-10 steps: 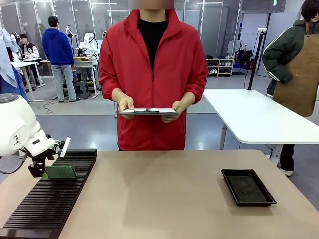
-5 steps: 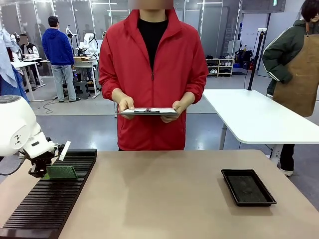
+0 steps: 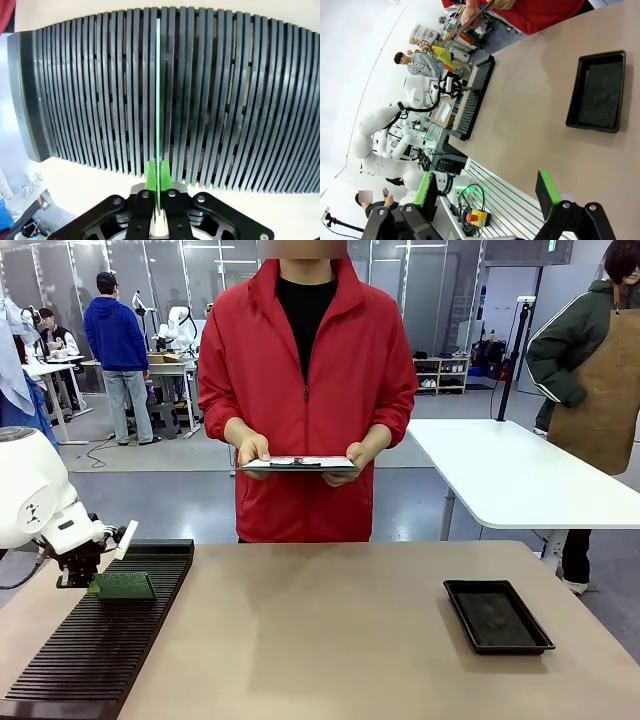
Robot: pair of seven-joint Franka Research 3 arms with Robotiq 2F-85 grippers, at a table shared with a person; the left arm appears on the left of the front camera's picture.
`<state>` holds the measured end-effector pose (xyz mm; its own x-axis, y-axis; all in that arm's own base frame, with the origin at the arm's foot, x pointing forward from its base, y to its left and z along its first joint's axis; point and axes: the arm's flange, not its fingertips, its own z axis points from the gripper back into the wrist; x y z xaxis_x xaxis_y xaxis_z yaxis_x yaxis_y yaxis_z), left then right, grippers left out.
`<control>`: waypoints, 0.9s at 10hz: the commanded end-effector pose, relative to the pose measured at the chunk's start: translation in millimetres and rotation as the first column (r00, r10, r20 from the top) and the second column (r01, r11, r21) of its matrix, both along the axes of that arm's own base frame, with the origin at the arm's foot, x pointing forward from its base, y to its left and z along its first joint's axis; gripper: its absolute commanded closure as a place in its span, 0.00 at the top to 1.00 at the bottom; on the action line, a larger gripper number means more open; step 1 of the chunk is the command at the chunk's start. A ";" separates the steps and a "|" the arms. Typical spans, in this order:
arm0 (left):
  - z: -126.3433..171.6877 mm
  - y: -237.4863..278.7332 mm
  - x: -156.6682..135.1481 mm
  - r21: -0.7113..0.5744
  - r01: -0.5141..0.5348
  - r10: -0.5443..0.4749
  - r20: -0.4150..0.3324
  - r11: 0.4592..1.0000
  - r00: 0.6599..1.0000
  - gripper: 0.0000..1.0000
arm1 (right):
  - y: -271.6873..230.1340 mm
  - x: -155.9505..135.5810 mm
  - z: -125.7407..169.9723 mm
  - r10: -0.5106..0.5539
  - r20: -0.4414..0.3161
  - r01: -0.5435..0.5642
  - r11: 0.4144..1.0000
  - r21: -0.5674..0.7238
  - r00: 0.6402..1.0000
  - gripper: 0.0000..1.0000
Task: Inspect the PCB.
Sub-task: Pick up the Blank PCB and present it to the human.
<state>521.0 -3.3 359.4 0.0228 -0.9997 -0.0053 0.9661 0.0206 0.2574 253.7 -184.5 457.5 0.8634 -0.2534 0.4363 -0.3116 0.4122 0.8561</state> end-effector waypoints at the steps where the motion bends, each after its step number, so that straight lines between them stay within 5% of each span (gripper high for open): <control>1: 12.0 3.9 -8.6 -0.041 0.005 -0.008 -0.071 0.999 0.997 0.00 | -0.5 0.2 0.7 0.002 0.020 -0.002 1.000 0.007 1.000 1.00; 4: 57.6 -1.3 -29.5 -0.111 -0.103 0.098 -0.053 0.988 0.994 0.00 | -0.5 0.2 0.7 0.002 0.020 -0.002 1.000 0.007 1.000 1.00; 5: 81.3 -1.2 -39.8 -0.202 -0.262 0.238 -0.136 0.944 0.962 0.00 | -0.5 0.2 0.7 0.002 0.020 -0.002 1.000 0.007 1.000 1.00; 7: 99.2 11.3 -53.1 -0.447 -0.502 0.385 -0.330 0.740 0.862 0.00 | -0.5 0.2 0.7 0.002 0.020 -0.002 1.000 0.007 1.000 1.00; 9: 82.1 21.0 -56.3 -0.592 -0.642 0.403 -0.500 0.487 0.767 0.00 | -0.5 0.2 0.7 0.002 0.020 -0.002 1.000 0.007 1.000 1.00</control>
